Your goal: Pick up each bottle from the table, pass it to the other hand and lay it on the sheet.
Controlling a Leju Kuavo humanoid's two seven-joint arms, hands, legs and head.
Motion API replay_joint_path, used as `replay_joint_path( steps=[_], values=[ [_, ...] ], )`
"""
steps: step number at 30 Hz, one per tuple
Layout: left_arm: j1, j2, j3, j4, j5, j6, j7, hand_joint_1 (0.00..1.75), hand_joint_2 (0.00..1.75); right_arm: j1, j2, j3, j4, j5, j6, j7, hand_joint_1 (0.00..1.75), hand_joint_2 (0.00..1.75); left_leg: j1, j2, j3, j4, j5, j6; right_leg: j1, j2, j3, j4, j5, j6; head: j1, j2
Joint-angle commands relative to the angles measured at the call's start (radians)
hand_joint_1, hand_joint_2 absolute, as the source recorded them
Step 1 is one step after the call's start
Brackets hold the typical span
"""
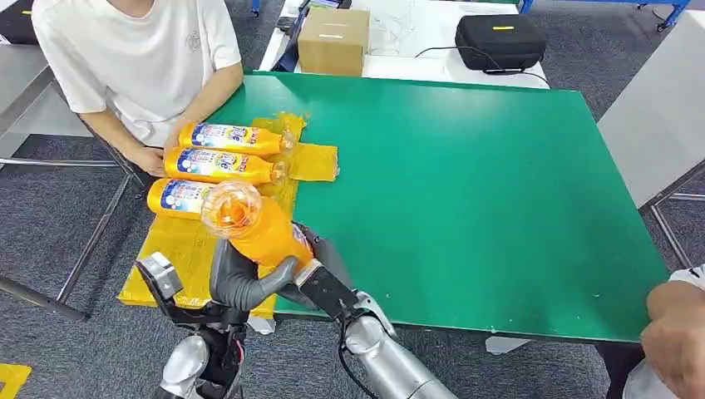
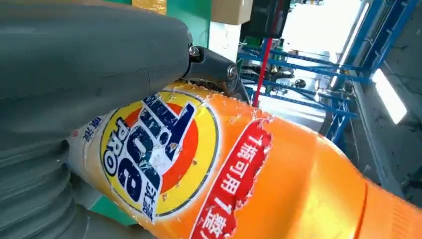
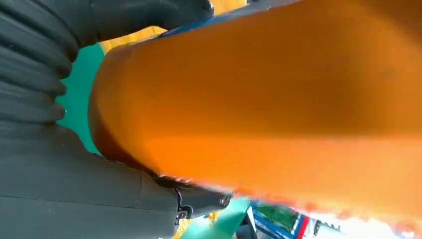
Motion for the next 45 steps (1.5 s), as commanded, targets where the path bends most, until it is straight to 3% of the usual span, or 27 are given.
replay_joint_path(
  steps=[1,5,8,12,14,16,17,18,21,23,27,30,45],
  values=[
    [-0.035,0.018,-0.037,0.045,-0.013,-0.043,0.011,1.75,1.75,-0.047,0.003,0.048,0.007,-0.003,0.003,0.021,0.0,0.0,0.0,0.0,0.002,0.0,-0.001,-0.001,0.0,0.0,0.001,0.0,-0.001,-0.001,0.0,0.0],
    [-0.099,0.053,0.018,0.041,-0.065,-0.002,0.017,1.75,1.75,-0.021,-0.041,0.027,-0.082,0.108,-0.239,-0.026,0.0,0.0,0.001,-0.001,0.003,0.001,-0.002,-0.002,0.001,-0.001,0.004,0.001,-0.002,-0.002,0.0,0.0],
    [-0.15,0.062,0.053,0.064,-0.08,0.02,0.043,1.75,1.75,-0.026,-0.062,-0.008,-0.098,0.156,-0.359,-0.045,0.0,0.0,0.001,-0.002,0.003,0.0,-0.001,-0.002,0.001,-0.002,0.004,0.0,-0.001,-0.002,0.0,0.0],
    [-0.159,0.058,0.055,0.072,-0.083,0.026,0.045,1.75,1.75,-0.029,-0.061,-0.018,-0.102,0.156,-0.362,-0.046,0.0,0.0,0.001,-0.002,0.002,0.0,0.0,-0.001,0.001,-0.002,0.003,0.0,-0.001,-0.002,0.0,0.0],
    [-0.186,0.051,0.064,0.084,-0.11,0.075,0.024,1.75,1.75,-0.02,-0.057,-0.045,-0.137,0.166,-0.478,-0.072,0.0,0.0,0.0,-0.001,0.003,0.0,0.0,-0.001,0.0,-0.001,0.003,0.0,-0.001,-0.001,0.0,0.0],
    [-0.225,0.049,0.066,0.105,-0.178,0.153,0.0,1.75,1.75,0.0,-0.098,0.001,-0.287,0.121,-0.582,-0.072,0.0,0.0,0.001,-0.003,0.002,0.0,0.0,-0.001,0.001,-0.003,0.002,0.0,-0.001,-0.001,0.0,0.0],
    [-0.26,0.049,0.064,0.127,-0.182,0.17,0.0,1.75,1.75,0.058,-0.1,-0.078,-0.473,0.218,-0.583,-0.072,0.0,0.0,0.001,-0.004,0.002,0.001,0.0,-0.002,0.001,-0.004,0.003,0.001,-0.002,-0.002,0.0,0.0],
    [-0.287,0.047,0.069,0.145,-0.184,0.187,0.002,1.75,1.75,0.081,-0.094,-0.113,-0.541,0.26,-0.583,-0.072,0.0,0.0,0.001,-0.006,-0.002,0.002,0.001,-0.001,0.001,-0.006,0.0,0.001,-0.001,-0.001,0.0,0.0],
    [-0.287,0.047,0.069,0.145,-0.184,0.187,0.002,1.75,1.75,0.081,-0.094,-0.113,-0.541,0.26,-0.583,-0.072,0.0,0.0,0.001,-0.005,0.001,0.001,0.0,-0.001,0.001,-0.005,0.002,0.001,-0.002,-0.002,0.0,0.0],
    [-0.318,0.04,0.093,0.165,-0.231,0.274,-0.02,1.75,1.75,0.12,-0.085,-0.147,-0.663,0.21,-0.583,-0.072,0.0,0.0,0.001,-0.002,0.003,0.0,-0.001,-0.001,0.001,-0.001,0.003,0.0,-0.001,-0.001,0.0,0.0],
    [-0.336,0.042,0.125,0.184,-0.263,0.373,-0.046,1.75,1.75,0.103,-0.102,-0.108,-0.624,0.149,-0.583,-0.072,0.0,0.0,0.001,-0.003,0.001,0.0,0.0,-0.001,0.001,-0.003,0.002,0.0,-0.001,-0.001,0.0,0.0],
    [-0.345,0.023,0.145,0.218,-0.376,0.463,-0.082,1.75,1.75,0.076,-0.147,0.041,-0.597,0.012,-0.583,-0.072,0.0,0.0,0.001,0.0,0.003,0.0,0.0,-0.002,0.001,0.0,0.003,0.0,-0.001,-0.002,0.0,0.0],
    [-0.345,0.023,0.145,0.218,-0.376,0.463,-0.082,1.75,1.75,0.076,-0.147,0.041,-0.597,0.012,-0.583,-0.072,0.0,0.0,0.001,0.0,0.003,0.0,0.0,-0.002,0.001,-0.001,0.003,0.0,-0.001,-0.001,0.0,0.0]
  ],
)
